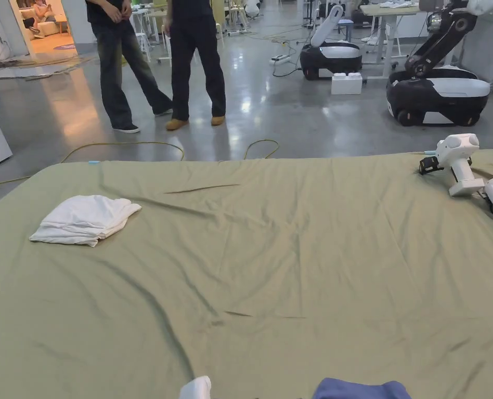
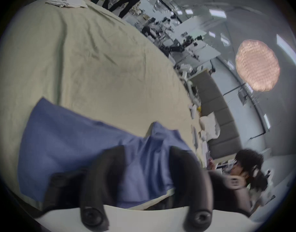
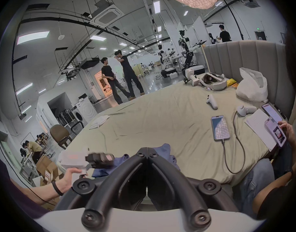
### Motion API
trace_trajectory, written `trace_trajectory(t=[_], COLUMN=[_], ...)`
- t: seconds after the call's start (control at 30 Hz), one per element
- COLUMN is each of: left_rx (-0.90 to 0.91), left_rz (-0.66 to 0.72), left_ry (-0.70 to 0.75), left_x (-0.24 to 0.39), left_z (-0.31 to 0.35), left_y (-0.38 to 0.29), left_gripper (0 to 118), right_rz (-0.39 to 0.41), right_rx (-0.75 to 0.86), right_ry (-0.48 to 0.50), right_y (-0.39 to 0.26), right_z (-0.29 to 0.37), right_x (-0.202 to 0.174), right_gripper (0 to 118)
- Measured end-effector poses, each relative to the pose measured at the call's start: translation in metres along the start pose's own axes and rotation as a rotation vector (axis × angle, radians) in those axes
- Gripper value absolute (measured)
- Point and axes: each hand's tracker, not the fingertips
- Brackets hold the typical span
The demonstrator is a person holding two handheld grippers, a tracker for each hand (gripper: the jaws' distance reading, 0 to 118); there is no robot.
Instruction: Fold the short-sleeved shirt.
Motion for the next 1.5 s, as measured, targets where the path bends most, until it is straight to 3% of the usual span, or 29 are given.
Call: trace_trajectory(t=[0.03, 0.07, 0.13, 0.2, 0.33, 0.4, 0.43, 0.47, 0.5, 0.7, 0.87, 0.93, 0.97, 1.03, 1.2, 1.3, 1.5], left_rx=[-0.029, -0.062, -0.141, -0.156, -0.138, -0.108, -0.052, -0.019, 0.002, 0.199, 0.167, 0.140, 0.164, 0.121, 0.209, 0.271, 0.321], left_rz=[-0.026, -0.047, -0.076, -0.179, -0.187, -0.199, -0.184, -0.158, -0.110, 0.242, 0.414, 0.443, 0.454, 0.455, 0.486, 0.425, 0.235], left_ry=[0.023, 0.032, -0.007, 0.138, 0.070, 0.044, 0.049, 0.045, 0.034, 0.027, -0.112, -0.189, -0.225, -0.132, -0.183, -0.190, -0.059], left_x=[-0.001, -0.002, 0.009, 0.015, 0.020, 0.013, 0.007, -0.003, -0.013, -0.098, -0.125, -0.157, -0.156, -0.126, -0.110, -0.104, -0.065], left_z=[-0.010, -0.021, -0.044, -0.061, -0.042, -0.017, 0.001, 0.018, 0.035, 0.106, 0.082, 0.052, 0.047, 0.038, 0.067, 0.108, 0.183], left_y=[-0.007, -0.012, -0.022, -0.028, -0.019, -0.012, -0.010, -0.007, -0.001, 0.020, 0.011, 0.009, 0.006, 0.001, -0.002, 0.010, 0.046], left_gripper=[23, 17, 17, 12, 13, 27, 56, 76, 84, 85, 85, 78, 64, 19, 15, 15, 15], right_rz=[-0.001, -0.001, 0.006, 0.017, 0.038, 0.036, 0.040, 0.042, 0.040, 0.007, 0.031, 0.047, 0.055, 0.066, 0.070, 0.051, -0.036], right_rx=[0.000, -0.001, -0.004, -0.016, -0.042, -0.059, -0.063, -0.064, -0.067, -0.090, -0.102, -0.112, -0.115, -0.120, -0.126, -0.119, -0.116], right_ry=[0.011, 0.020, 0.036, 0.047, 0.055, 0.058, 0.054, 0.054, 0.057, 0.081, 0.091, 0.083, 0.077, 0.070, 0.057, 0.060, 0.112], right_y=[0.001, 0.001, 0.001, 0.000, -0.004, -0.005, -0.005, -0.004, -0.004, -0.006, -0.009, -0.010, -0.010, -0.010, -0.011, -0.009, -0.012], right_z=[-0.003, -0.005, -0.009, -0.012, -0.015, -0.018, -0.019, -0.019, -0.020, -0.031, -0.031, -0.030, -0.030, -0.027, -0.027, -0.028, -0.039], right_x=[-0.003, -0.005, -0.012, -0.018, -0.024, -0.024, -0.025, -0.027, -0.027, -0.027, -0.034, -0.037, -0.038, -0.040, -0.036, -0.032, -0.023], right_gripper=[0, 0, 0, 0, 0, 0, 0, 0, 0, 0, 0, 0, 0, 0, 0, 0, 0])
